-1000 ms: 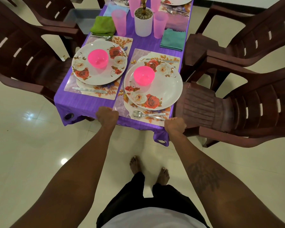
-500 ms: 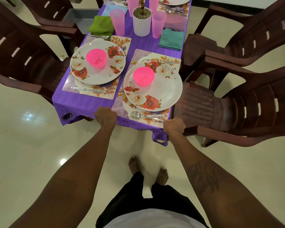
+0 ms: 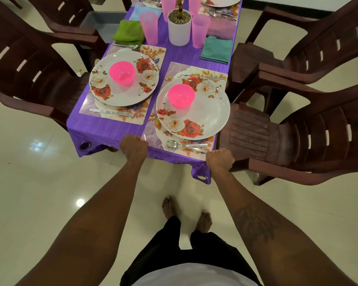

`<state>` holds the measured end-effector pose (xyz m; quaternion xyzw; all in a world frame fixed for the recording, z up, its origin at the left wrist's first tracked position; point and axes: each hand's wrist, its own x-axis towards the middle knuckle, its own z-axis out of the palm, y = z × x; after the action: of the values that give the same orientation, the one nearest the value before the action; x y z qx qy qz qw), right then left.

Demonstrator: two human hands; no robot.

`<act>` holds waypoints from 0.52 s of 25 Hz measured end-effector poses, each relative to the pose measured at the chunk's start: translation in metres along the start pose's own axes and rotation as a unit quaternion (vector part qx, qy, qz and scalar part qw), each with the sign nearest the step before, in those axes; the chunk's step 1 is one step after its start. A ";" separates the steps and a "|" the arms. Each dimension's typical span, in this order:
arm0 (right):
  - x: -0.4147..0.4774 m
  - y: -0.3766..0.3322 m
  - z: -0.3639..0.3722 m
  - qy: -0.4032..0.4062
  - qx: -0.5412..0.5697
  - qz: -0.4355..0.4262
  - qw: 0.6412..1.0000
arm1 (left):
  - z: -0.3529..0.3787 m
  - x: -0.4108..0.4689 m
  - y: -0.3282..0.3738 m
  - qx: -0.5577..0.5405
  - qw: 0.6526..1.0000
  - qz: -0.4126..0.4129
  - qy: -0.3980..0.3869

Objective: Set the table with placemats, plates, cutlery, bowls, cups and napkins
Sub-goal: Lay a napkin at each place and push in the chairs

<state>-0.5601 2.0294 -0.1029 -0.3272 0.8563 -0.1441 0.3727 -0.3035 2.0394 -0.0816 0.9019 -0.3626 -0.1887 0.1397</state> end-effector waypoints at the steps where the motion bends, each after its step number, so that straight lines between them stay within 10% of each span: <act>1: 0.001 0.000 0.000 0.001 -0.002 0.000 1.000 | 0.000 -0.001 0.000 0.000 1.000 0.000 0.000; 13: 0.008 -0.004 -0.001 0.000 -0.031 -0.010 0.999 | 0.006 0.004 -0.002 0.001 1.000 -0.014 -0.004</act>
<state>-0.5636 2.0213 -0.1046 -0.3467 0.8571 -0.1214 0.3611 -0.3021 2.0377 -0.0884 0.9064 -0.3504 -0.1942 0.1340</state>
